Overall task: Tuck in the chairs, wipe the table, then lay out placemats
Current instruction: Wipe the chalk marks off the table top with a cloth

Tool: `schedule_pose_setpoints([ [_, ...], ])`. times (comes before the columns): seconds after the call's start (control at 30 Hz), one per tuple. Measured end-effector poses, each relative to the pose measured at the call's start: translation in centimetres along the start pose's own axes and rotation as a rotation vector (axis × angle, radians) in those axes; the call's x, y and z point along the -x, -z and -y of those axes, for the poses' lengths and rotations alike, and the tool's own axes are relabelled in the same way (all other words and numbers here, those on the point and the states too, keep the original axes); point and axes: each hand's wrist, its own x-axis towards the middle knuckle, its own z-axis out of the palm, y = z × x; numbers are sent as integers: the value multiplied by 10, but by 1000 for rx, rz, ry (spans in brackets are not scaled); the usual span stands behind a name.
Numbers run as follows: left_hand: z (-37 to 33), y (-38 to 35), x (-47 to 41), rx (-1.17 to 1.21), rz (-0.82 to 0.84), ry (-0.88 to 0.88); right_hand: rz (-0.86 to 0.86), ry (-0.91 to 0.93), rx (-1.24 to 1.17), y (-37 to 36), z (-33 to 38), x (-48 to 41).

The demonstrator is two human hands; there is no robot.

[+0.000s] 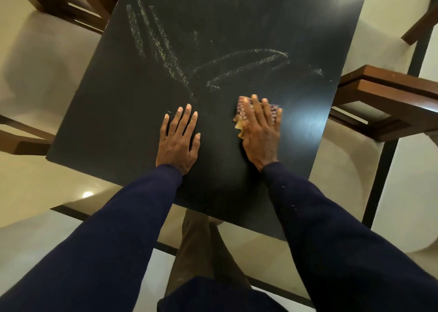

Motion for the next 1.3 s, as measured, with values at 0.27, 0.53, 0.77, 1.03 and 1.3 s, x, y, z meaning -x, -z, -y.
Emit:
schedule_pose_setpoints([
  [0.27, -3, 0, 0, 28, -20, 4, 207, 574, -43, 15, -30, 96],
  [0.53, -1, 0, 1, 18, -12, 9, 17, 98, -3, 9, -33, 28],
  [0.77, -1, 1, 1, 26, -12, 1, 79, 280, -33, -10, 43, 15],
  [1.03, -2, 0, 2, 42, -18, 8, 173, 522, -27, 22, -66, 88],
  [1.3, -5, -3, 4, -19, 53, -102, 44, -114, 40, 15, -82, -29],
])
